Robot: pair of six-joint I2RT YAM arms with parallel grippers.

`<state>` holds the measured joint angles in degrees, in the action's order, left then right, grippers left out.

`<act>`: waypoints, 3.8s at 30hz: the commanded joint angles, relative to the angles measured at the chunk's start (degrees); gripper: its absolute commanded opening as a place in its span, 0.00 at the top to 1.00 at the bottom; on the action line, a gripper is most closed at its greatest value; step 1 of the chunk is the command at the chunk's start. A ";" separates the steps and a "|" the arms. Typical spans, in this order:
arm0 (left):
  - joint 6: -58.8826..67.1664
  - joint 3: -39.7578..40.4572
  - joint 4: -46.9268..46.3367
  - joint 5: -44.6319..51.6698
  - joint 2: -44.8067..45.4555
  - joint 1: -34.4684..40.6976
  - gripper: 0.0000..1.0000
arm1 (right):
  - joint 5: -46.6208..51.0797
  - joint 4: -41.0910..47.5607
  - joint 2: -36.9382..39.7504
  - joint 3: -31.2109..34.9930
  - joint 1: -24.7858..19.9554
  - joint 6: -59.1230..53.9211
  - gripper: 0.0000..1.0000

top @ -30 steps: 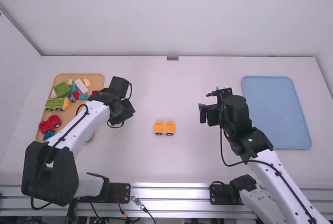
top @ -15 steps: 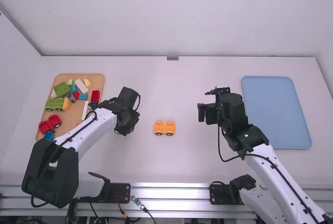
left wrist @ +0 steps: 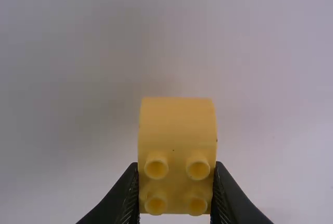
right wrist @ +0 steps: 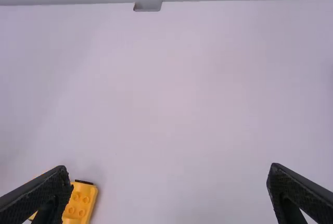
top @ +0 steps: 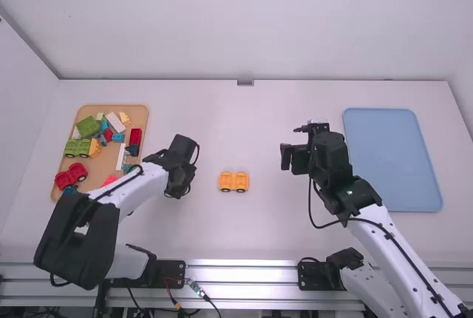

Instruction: Assemble lego blocks to make yellow taxi

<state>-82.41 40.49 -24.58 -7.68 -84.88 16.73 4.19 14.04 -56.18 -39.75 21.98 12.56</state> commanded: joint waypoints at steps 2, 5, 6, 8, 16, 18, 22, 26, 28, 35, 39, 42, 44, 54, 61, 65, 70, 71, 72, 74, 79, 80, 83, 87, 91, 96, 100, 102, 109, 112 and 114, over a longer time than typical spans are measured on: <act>-0.02 3.93 0.00 -0.07 -6.89 0.42 0.98 | 0.24 0.03 -0.27 -1.55 0.26 0.94 0.01; 4.13 8.46 -1.51 2.21 -11.83 0.07 0.98 | 0.28 0.36 -0.24 -1.55 0.20 0.96 0.01; 4.26 9.81 -2.93 2.64 -12.88 0.04 0.98 | 0.35 0.38 -0.24 -1.55 0.17 0.92 0.01; -1.36 14.08 -11.02 1.46 -15.21 0.52 0.98 | 0.48 0.58 -0.22 -1.55 0.17 0.90 0.01; -30.36 20.04 -30.80 3.50 -15.98 0.55 0.98 | 0.48 1.13 -0.20 -1.55 0.17 0.96 0.01; -22.67 18.71 -23.21 4.57 -15.98 0.55 0.98 | 0.48 1.00 -0.20 -1.55 0.15 1.16 0.01; -16.06 13.29 -6.51 5.68 -15.98 0.55 0.98 | 0.50 1.41 -0.20 -1.55 0.24 0.87 0.01; -20.11 7.85 1.11 5.97 -15.98 0.59 0.98 | 0.91 1.87 -0.20 -1.55 0.17 0.48 0.01; -19.37 7.41 1.20 5.68 -15.85 0.59 0.98 | 0.87 1.85 -0.20 -1.55 0.28 0.46 0.01; -25.24 14.53 -15.39 5.14 -15.65 0.90 0.98 | 0.67 1.65 -0.20 -1.55 0.24 0.74 0.01; -24.81 17.16 -18.16 5.09 -15.65 0.94 0.98 | 0.67 1.65 -0.20 -1.55 0.22 0.70 0.01; -25.22 16.41 -16.24 4.83 -15.67 1.07 0.98 | 0.69 1.65 -0.20 -1.55 0.26 0.46 0.01; -24.09 14.95 -12.94 5.11 -15.67 1.75 0.98 | 0.67 1.65 -0.20 -1.55 0.17 0.44 0.01; -25.44 12.85 -10.88 5.70 -15.65 2.47 0.98 | 0.69 1.65 -0.20 -1.55 0.22 -0.96 0.01; -26.47 12.57 -10.88 7.21 -15.72 2.14 0.91 | 0.69 1.67 -0.20 -1.55 0.15 -1.03 0.01; -23.47 12.76 -10.10 6.95 -15.72 2.14 0.68 | 0.65 1.67 -0.20 -1.55 0.26 -1.22 0.01; -19.06 12.70 -6.73 7.76 -15.72 2.12 0.48 | 0.50 1.65 -0.20 -1.55 0.15 -1.49 0.01; -19.04 12.70 -6.47 7.91 -15.72 2.14 0.46 | 0.50 1.67 -0.20 -1.55 0.17 -1.46 0.01; -18.21 12.70 -6.34 8.15 -15.72 2.14 0.45 | 0.54 1.67 -0.20 -1.55 0.17 -1.46 0.01; -17.88 12.96 -6.78 8.33 -15.70 2.12 0.45 | 0.65 1.67 -0.20 -1.55 0.17 -1.70 0.01; -15.21 16.70 -13.84 8.07 -15.28 1.62 0.50 | 0.74 1.59 -0.20 -1.55 0.87 -2.51 0.01; -15.28 17.99 -16.35 7.48 -15.21 1.73 0.50 | 0.80 1.52 -0.20 -1.55 1.05 -2.56 0.01; -12.79 24.06 -25.70 3.34 -15.15 1.70 0.46 | 0.85 1.19 -0.20 -1.55 1.64 -2.82 0.01; 2.34 32.81 -31.91 -0.63 -15.13 1.77 0.46 | 0.98 1.24 -0.20 -1.55 2.05 -5.05 0.01; 13.46 37.29 -33.46 -5.16 -15.13 2.01 0.49 | 0.89 1.39 -0.20 -1.55 1.86 -5.11 0.01; 41.44 40.17 -28.63 -3.87 -15.06 2.01 0.80 | 0.48 1.41 -0.20 -1.55 0.42 -5.07 0.01; 55.82 40.41 -25.11 -3.91 -15.06 1.99 0.01 | 0.52 1.15 -0.20 -1.55 0.59 -5.07 0.01; 62.77 40.30 -24.26 -1.53 -15.06 2.01 0.01 | 0.48 0.38 -0.20 -1.55 0.55 -5.09 0.01; 91.93 40.94 -18.40 -0.24 -15.06 1.84 0.01 | 0.45 -1.50 -0.20 -1.55 0.52 -5.07 0.01; 107.93 40.46 -18.45 5.46 -15.06 1.68 0.01 | 0.13 -1.13 -0.20 -1.53 0.52 -5.55 0.01; 119.64 39.78 -20.39 9.53 -14.86 1.75 0.01 | -4.57 -1.13 -0.22 -1.55 0.52 -11.58 0.01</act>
<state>13.74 80.03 -43.40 -4.60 -100.18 18.65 3.44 12.86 -56.18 -39.75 22.50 6.00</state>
